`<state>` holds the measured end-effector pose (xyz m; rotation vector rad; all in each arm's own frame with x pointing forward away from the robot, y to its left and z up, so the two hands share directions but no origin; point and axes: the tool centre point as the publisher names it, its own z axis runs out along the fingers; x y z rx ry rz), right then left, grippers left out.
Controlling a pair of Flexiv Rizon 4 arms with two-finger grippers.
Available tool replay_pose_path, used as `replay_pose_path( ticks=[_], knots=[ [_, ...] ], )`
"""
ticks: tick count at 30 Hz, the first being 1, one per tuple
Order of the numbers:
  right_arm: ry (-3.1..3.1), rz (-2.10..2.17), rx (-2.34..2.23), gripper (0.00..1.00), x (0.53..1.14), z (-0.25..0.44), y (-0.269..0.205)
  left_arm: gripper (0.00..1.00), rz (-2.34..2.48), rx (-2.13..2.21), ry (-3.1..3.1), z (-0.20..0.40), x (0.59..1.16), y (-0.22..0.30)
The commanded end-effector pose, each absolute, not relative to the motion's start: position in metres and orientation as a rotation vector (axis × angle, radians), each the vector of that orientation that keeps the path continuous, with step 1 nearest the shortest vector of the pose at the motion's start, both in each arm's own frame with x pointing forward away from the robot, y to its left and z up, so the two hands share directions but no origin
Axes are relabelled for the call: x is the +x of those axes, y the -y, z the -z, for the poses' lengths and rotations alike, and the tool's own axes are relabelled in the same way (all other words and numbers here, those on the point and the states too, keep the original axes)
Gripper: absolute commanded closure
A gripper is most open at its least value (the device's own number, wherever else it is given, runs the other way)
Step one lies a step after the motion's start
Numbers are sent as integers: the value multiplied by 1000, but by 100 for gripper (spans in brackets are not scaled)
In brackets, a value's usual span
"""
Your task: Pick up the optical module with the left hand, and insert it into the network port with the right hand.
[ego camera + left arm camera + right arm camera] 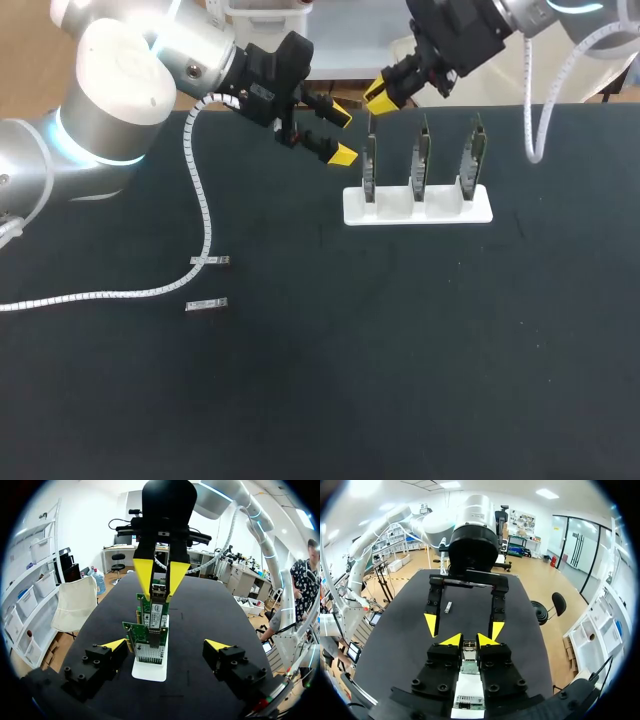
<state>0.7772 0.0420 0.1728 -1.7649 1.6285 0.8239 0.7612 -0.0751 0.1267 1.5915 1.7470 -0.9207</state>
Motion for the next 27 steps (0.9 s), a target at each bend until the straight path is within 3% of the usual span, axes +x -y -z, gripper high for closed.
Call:
replay_pose_path(
  ticks=[1,22,23,24,27],
  knots=[
    [-1626,-831,-1768,100,779,-173,-43,0,923,1598,-1750,-127,764,76],
    [-1663,-833,-1766,100,777,-162,-41,0,923,1598,-1750,-127,764,76],
    [-1664,-834,-1766,56,777,-162,-41,0,923,1598,-1750,-127,764,76],
    [-1665,-831,-1762,0,777,-162,-41,0,923,1598,-1750,-127,764,76],
    [-1662,-831,-1755,0,777,-163,-41,0,923,1598,-1750,-127,764,76]
  ],
)
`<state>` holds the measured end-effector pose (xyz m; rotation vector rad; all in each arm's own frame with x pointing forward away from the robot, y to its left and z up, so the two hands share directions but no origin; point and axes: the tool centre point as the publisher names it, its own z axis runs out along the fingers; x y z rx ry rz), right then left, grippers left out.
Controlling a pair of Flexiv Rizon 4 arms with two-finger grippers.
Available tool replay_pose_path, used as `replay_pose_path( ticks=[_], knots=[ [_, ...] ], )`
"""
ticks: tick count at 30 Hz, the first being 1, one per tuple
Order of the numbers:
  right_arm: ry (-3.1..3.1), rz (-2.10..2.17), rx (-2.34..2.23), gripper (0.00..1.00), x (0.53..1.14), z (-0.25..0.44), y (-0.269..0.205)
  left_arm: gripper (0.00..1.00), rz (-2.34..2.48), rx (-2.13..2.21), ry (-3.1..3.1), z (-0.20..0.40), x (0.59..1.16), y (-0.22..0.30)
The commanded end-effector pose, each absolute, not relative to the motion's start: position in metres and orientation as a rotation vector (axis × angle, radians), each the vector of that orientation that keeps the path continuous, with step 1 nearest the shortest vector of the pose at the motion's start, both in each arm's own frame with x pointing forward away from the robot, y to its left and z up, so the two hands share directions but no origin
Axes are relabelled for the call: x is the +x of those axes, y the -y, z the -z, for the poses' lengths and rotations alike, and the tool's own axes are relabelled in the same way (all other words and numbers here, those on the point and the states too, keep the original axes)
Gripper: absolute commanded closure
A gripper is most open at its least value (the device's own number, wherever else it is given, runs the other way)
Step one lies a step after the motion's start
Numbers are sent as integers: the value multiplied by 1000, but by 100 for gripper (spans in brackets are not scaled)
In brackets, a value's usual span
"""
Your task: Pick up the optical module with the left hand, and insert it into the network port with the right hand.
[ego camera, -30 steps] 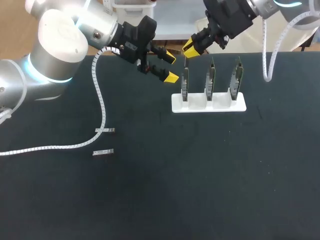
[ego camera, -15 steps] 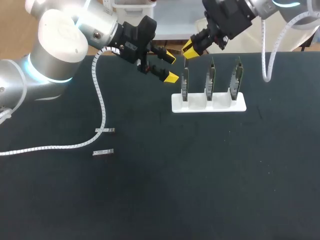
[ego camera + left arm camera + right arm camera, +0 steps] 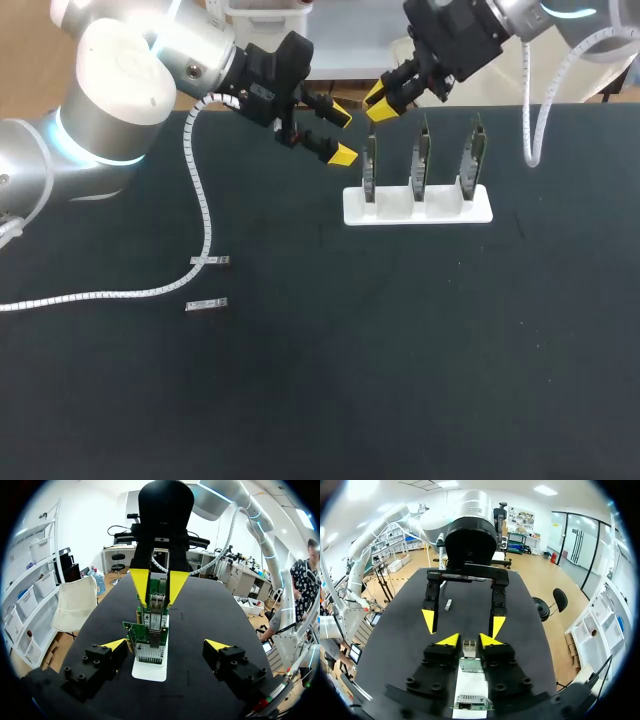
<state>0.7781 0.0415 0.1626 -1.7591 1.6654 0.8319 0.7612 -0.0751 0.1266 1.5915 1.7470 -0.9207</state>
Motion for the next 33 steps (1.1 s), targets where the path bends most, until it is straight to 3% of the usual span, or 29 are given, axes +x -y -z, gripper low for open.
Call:
replay_pose_path(
  ticks=[1,28,29,30,33],
  knots=[
    [-1662,-832,-1751,0,777,-163,-41,0,923,1598,-1750,-127,764,76],
    [-1717,-926,-1559,0,771,-172,1,0,923,1598,-1750,-127,764,76],
    [-1715,-925,-1557,53,771,-172,1,0,923,1598,-1750,-127,764,76],
    [-1711,-927,-1554,100,770,-172,2,0,923,1598,-1750,-127,764,76],
    [-1706,-922,-1558,100,770,-172,2,0,923,1598,-1750,-127,764,76]
  ],
)
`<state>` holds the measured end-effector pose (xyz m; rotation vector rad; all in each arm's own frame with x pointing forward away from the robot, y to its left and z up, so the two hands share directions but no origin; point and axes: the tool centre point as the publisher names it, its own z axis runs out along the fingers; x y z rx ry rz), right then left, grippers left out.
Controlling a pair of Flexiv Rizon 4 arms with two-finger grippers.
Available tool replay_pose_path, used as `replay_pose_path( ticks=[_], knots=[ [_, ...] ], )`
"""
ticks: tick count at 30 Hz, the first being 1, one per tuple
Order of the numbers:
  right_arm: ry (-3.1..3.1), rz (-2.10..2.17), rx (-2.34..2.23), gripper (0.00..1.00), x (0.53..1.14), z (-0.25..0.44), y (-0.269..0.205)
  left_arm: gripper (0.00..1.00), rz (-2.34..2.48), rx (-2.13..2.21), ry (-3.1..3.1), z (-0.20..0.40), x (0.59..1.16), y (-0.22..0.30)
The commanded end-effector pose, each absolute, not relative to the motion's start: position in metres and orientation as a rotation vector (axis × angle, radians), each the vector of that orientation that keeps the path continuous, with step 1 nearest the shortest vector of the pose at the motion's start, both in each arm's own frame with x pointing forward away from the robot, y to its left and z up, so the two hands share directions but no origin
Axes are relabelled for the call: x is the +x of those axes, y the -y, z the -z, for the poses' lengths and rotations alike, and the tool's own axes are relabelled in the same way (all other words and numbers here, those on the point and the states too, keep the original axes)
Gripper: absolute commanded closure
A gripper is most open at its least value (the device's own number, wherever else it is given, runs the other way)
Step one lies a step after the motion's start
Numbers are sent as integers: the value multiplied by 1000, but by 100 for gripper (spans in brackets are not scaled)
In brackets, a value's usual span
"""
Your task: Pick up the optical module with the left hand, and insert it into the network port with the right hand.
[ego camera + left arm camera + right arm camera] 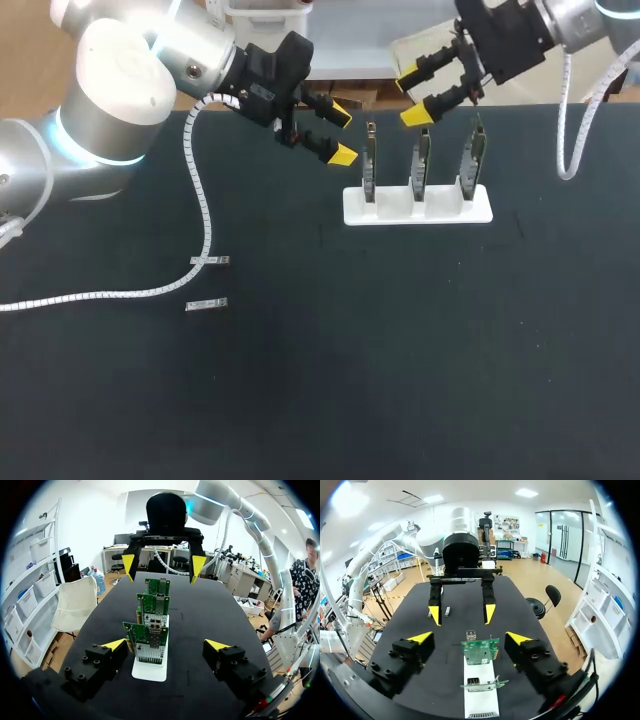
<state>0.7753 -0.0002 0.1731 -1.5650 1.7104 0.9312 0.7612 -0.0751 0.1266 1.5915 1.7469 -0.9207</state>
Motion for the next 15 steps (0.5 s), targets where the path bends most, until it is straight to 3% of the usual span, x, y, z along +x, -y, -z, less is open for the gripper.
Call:
replay_pose_path(
  ticks=[1,15],
  knots=[
    [-1705,-922,-1557,100,770,-172,2,0,923,1598,-1750,-127,764,76],
    [-1692,-927,-1565,100,769,-170,-9,0,923,1598,-1750,-127,764,76]
  ],
)
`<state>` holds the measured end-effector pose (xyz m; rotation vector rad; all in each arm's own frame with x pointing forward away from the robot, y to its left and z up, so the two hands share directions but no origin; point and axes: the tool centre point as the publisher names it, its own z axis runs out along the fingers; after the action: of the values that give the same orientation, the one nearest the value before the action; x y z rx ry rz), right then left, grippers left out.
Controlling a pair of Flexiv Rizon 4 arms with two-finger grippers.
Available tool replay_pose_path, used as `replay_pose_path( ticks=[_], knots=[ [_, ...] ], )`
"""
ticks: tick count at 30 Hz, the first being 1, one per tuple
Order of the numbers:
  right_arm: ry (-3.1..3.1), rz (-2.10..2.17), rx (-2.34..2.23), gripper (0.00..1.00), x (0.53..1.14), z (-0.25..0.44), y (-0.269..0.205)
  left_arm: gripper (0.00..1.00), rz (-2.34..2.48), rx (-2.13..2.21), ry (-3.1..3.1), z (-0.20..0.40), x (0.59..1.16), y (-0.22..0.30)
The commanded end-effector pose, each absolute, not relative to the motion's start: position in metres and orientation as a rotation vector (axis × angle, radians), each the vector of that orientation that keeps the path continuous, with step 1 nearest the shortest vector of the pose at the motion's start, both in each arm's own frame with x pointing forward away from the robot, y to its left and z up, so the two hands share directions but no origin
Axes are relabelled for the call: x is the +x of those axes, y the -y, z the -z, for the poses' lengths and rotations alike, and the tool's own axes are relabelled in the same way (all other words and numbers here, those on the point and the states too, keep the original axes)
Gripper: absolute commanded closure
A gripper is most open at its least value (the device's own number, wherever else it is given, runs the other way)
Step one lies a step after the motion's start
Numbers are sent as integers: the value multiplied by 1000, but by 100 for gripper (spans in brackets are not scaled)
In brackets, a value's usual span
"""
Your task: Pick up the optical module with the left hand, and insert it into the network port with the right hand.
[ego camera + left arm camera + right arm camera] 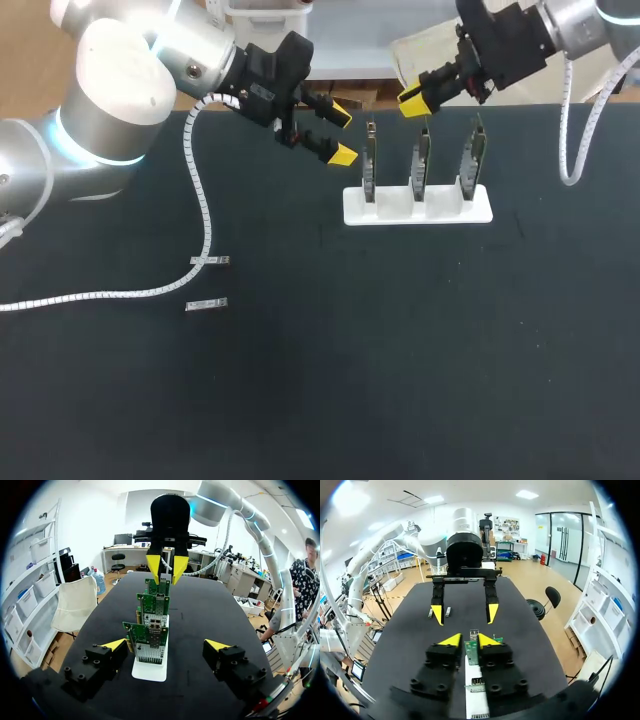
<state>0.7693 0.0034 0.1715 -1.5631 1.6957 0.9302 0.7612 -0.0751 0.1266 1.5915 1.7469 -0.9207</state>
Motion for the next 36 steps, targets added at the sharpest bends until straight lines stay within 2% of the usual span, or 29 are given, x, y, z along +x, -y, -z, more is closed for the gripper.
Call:
replay_pose_path(
  ticks=[1,36],
  knots=[
    [-1688,-930,-1570,100,769,-170,-11,0,923,1598,-1750,-127,764,76],
    [-1683,-931,-1640,100,781,-153,-44,0,923,1598,-1750,-127,764,76]
  ],
)
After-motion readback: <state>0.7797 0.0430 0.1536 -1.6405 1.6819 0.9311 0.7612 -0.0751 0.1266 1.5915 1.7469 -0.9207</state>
